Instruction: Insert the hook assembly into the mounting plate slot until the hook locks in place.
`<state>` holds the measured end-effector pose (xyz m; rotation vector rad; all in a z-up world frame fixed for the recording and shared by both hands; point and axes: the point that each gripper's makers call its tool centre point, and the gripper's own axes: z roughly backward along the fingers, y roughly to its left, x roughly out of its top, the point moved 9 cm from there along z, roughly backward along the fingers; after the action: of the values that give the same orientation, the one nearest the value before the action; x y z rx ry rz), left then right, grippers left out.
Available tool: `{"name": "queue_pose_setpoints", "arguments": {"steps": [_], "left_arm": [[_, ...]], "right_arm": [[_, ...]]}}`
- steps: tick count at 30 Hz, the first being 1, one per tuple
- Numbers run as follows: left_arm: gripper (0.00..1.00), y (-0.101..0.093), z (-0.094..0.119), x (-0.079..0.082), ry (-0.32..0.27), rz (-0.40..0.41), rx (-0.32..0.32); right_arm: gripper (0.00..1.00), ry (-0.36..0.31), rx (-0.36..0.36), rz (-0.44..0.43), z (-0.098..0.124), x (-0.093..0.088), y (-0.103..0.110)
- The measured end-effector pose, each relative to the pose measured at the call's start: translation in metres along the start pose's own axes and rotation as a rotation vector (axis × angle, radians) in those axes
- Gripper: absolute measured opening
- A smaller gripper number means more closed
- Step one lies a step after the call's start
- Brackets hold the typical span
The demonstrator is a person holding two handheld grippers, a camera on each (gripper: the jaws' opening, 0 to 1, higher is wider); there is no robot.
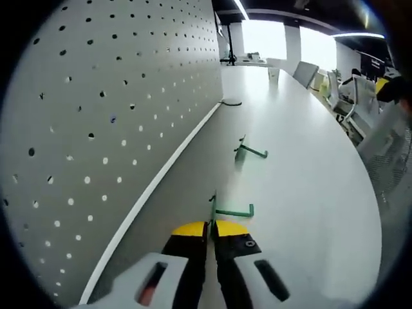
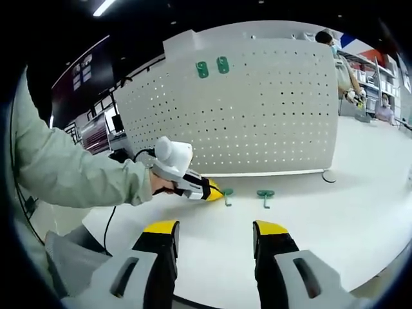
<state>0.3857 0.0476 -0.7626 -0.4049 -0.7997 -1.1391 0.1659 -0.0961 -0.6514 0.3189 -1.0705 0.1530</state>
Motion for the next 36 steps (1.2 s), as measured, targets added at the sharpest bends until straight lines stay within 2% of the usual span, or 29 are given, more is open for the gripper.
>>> {"name": "queue_pose_setpoints", "arguments": {"steps": [4,9,13,25,36], "left_arm": [[0.04,0.0,0.003,-0.001,0.002,0.009,-0.001],[0.04,0.0,0.013,0.002,-0.019,0.032,0.013],[0.04,-0.002,0.023,0.006,-0.04,0.017,0.035],[0.04,-0.014,0.072,0.026,-0.126,0.048,0.077],[0.04,-0.039,0.117,0.049,-0.242,0.071,0.118]], "right_arm": [[0.45,-0.006,0.0,0.006,0.001,0.002,0.0],[0.44,-0.017,0.002,0.014,0.002,0.007,0.0],[0.44,-0.03,0.007,0.022,0.005,0.013,0.002],[0.44,-0.098,0.024,0.063,0.011,0.039,-0.001],[0.44,-0.14,0.071,0.091,0.016,0.052,0.001]]}}
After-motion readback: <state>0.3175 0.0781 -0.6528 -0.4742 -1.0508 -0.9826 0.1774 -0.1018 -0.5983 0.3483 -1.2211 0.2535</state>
